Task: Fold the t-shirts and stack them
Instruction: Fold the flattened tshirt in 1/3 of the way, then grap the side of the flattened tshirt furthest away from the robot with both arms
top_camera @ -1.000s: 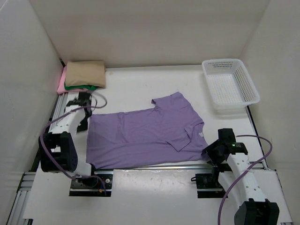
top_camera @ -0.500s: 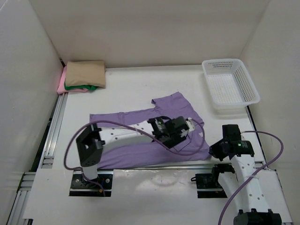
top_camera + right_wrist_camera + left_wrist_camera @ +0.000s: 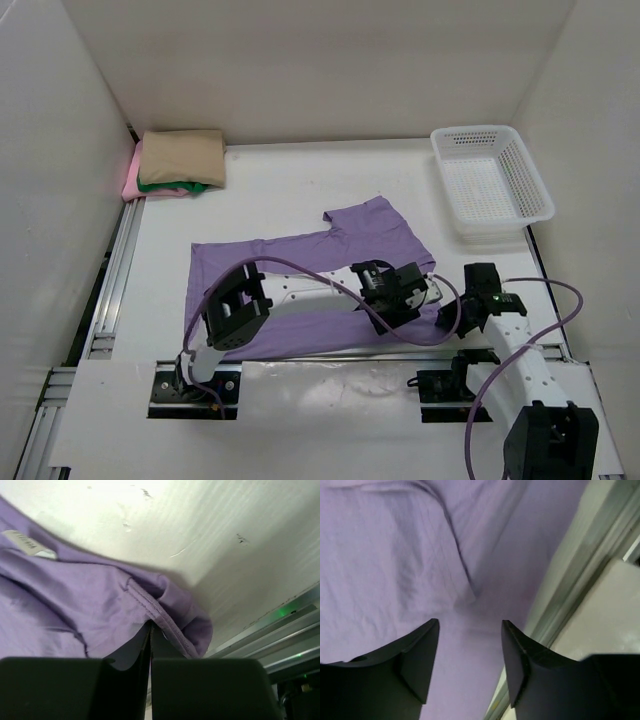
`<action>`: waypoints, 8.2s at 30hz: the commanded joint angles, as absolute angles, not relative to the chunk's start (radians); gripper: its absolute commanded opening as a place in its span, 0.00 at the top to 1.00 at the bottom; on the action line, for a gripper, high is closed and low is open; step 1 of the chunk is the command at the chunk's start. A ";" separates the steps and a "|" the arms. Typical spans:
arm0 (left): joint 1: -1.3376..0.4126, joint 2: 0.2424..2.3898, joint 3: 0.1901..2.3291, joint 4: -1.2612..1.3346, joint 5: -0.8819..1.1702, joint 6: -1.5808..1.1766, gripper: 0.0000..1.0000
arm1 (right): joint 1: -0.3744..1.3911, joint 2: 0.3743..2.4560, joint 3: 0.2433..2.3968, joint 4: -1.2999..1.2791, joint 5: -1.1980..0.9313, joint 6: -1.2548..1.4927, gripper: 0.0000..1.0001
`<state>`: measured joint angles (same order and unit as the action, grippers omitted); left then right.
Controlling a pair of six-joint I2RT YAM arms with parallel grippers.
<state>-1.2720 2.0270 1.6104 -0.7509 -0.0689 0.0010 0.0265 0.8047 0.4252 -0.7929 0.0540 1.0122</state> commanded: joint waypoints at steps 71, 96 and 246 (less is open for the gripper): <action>-1.057 2.025 1.661 -0.802 0.230 0.000 0.78 | 0.057 1.314 0.923 -0.503 -0.204 0.555 0.57; -1.057 2.031 1.632 -0.811 0.253 0.000 0.74 | 0.287 1.712 1.167 -0.721 -0.064 0.299 0.49; 0.258 1.990 1.396 -0.732 0.167 0.000 0.38 | 0.250 2.441 2.095 -0.684 -0.080 0.581 0.75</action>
